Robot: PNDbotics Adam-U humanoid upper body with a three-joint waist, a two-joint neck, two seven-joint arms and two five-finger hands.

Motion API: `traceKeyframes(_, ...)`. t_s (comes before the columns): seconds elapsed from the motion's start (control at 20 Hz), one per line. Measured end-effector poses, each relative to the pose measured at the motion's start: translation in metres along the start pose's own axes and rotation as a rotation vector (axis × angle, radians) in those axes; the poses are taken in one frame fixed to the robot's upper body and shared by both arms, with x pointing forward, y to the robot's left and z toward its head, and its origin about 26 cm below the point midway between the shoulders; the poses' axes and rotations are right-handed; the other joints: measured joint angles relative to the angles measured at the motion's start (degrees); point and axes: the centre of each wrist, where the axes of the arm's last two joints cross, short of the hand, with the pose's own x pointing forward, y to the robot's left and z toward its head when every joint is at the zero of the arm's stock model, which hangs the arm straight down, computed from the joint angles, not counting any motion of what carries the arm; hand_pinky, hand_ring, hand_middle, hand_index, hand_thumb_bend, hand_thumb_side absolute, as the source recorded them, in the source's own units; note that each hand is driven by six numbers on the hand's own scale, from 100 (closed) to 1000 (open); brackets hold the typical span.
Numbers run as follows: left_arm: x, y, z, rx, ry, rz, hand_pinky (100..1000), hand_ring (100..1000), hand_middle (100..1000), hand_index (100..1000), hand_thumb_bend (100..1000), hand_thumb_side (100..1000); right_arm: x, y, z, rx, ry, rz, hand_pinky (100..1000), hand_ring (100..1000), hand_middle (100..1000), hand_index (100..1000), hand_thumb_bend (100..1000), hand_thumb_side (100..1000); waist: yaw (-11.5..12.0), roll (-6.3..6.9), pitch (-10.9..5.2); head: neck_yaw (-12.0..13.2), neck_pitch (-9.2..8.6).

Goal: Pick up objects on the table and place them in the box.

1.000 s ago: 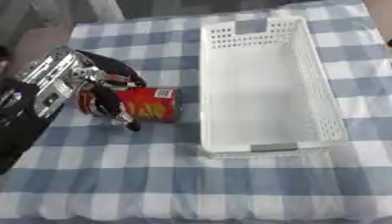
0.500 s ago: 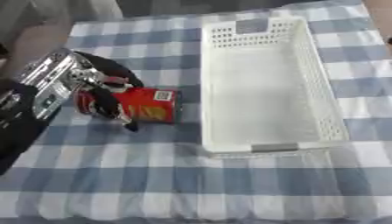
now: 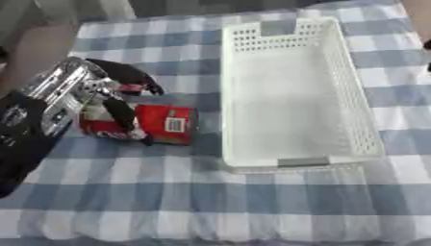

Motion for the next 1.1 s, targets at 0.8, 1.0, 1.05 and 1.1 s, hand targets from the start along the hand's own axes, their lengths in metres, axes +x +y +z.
traceKeyframes(0.8, 0.015, -0.004, -0.001, 0.031, 0.010, -0.056, 701, 777, 854, 975, 718, 607, 0.000, 0.000, 0.000, 0.005, -0.001, 0.000, 348, 553, 605, 823, 100, 791, 0.02, 0.18, 0.03, 0.00, 0.00)
traceKeyframes(1.0, 0.017, -0.009, -0.003, 0.021, 0.010, -0.064, 699, 772, 849, 970, 646, 636, 0.000, 0.000, 0.000, 0.006, -0.001, 0.001, 348, 553, 605, 823, 100, 791, 0.03, 0.18, 0.03, -0.01, 0.00)
traceKeyframes(1.05, 0.017, -0.010, -0.004, 0.021, 0.009, -0.062, 697, 768, 845, 968, 633, 627, 0.000, 0.000, 0.000, 0.006, -0.002, 0.000, 348, 553, 605, 822, 100, 791, 0.03, 0.19, 0.03, -0.02, 0.00)
traceKeyframes(1.1, 0.017, -0.011, -0.005, 0.021, 0.010, -0.061, 697, 768, 846, 968, 635, 629, 0.000, 0.000, 0.000, 0.006, -0.002, 0.000, 348, 553, 605, 823, 100, 791, 0.03, 0.19, 0.03, -0.03, 0.00)
